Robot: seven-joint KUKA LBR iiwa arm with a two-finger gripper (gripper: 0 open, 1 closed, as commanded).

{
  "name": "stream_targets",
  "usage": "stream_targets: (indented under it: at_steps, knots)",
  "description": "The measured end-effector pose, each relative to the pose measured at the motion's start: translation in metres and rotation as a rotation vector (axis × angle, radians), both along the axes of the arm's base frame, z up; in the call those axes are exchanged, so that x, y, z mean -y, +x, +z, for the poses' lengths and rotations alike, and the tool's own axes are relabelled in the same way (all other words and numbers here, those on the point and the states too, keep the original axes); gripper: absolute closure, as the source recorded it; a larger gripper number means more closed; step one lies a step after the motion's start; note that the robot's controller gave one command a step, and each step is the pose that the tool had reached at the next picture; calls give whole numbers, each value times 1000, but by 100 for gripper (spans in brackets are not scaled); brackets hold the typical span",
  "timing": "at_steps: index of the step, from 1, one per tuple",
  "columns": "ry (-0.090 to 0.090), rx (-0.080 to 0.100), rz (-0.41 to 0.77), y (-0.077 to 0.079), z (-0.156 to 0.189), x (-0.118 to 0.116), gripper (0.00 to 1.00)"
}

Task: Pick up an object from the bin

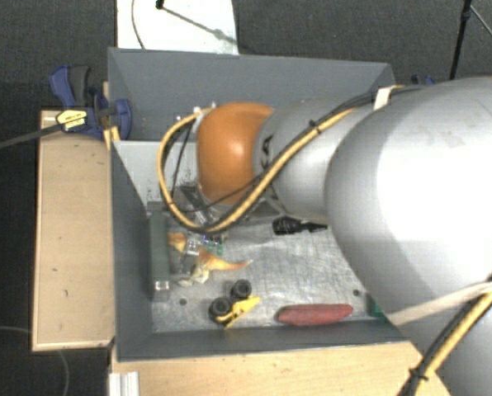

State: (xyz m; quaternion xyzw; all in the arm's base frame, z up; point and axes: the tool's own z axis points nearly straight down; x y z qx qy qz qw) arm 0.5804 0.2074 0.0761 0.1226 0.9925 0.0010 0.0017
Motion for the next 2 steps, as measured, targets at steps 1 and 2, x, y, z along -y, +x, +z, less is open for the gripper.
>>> stream_targets:
  at_steps: [1,2]
  knots:
    - [2,2,-169,-15,-4,-5,100]
    - [2,2,-169,-15,-4,-5,100]
